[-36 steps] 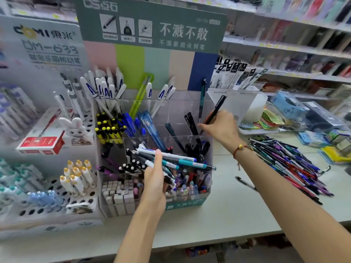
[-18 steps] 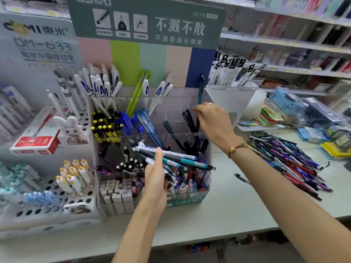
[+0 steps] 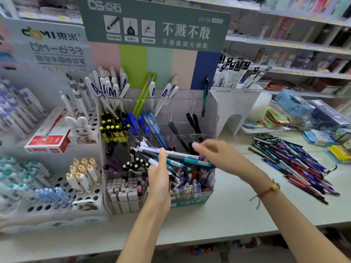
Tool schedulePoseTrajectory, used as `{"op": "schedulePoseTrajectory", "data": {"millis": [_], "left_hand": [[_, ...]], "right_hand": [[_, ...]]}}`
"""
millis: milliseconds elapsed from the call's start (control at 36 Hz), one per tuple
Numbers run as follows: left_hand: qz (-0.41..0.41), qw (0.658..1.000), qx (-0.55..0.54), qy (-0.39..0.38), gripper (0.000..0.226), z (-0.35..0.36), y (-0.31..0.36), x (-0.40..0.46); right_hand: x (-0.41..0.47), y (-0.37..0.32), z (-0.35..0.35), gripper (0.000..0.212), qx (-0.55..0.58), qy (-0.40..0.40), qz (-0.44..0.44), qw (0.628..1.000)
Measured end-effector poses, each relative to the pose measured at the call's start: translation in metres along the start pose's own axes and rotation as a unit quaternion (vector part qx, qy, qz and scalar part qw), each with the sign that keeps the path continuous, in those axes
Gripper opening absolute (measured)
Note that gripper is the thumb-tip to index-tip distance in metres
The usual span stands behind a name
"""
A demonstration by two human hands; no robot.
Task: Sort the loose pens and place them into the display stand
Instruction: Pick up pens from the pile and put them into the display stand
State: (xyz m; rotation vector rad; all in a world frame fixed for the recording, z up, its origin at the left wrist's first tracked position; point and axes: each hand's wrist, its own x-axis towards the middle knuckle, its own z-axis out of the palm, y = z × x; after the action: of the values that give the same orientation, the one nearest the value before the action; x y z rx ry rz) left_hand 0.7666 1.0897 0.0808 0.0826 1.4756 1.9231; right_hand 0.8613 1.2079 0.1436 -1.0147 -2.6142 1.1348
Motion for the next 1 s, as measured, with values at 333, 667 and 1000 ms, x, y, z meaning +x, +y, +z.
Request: {"op": "schedulePoseTrajectory", "data": {"millis": [333, 667, 1000], "left_hand": [[0.000, 0.998, -0.038, 0.046, 0.033, 0.035, -0.008, -0.008], [0.021, 0.999, 0.015, 0.040, 0.032, 0.026, -0.012, -0.010], [0.002, 0.995, -0.005, 0.098, 0.041, -0.021, 0.000, -0.001]], "right_hand": [[-0.029, 0.024, 0.039, 0.031, 0.461, 0.082, 0.166, 0.868], [-0.023, 0.017, 0.038, 0.018, 0.355, -0.003, 0.141, 0.924], [-0.037, 0.030, 0.022, 0.020, 0.348, -0.104, 0.127, 0.923]]}}
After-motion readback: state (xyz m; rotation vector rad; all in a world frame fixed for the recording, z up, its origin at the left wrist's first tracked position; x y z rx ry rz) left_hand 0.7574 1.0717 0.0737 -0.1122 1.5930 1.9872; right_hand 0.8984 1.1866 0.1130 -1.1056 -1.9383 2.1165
